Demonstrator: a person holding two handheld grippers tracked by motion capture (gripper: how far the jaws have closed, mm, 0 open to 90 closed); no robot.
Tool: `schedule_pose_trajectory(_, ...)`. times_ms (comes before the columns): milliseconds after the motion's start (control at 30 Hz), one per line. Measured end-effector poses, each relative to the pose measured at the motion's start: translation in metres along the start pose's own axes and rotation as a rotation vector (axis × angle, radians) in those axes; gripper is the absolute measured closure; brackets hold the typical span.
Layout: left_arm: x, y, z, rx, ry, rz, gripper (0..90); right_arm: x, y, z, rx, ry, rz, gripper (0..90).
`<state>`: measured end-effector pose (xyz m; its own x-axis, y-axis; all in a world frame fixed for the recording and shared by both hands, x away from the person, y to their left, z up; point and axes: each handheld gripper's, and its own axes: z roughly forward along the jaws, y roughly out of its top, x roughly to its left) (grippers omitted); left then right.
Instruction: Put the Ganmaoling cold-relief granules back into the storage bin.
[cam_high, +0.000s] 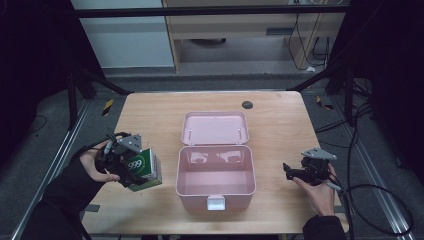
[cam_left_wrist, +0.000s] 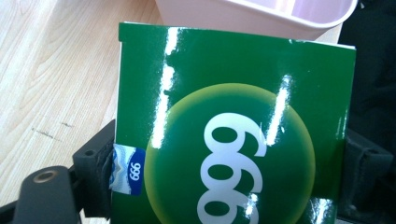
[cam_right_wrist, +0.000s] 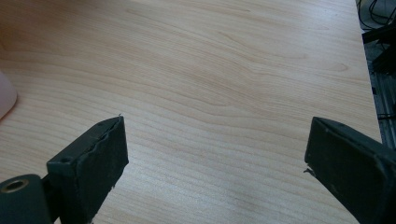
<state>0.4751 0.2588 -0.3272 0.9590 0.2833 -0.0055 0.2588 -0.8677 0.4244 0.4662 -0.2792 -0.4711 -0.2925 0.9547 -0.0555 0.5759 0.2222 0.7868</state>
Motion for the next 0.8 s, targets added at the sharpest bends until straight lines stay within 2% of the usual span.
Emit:
schedule_pose_trajectory(333,-0.002,0.013,-0.009,-0.026,-0.006,0.018,13.9,0.000,0.000,-0.001,-0.004,-0.003,-0.003,6.3)
schedule_pose_trajectory(800,-0.008,0.034,-0.020,-0.026,-0.009,0.054,14.0,0.000,0.000,0.000,-0.004,-0.002,-0.004,6.4)
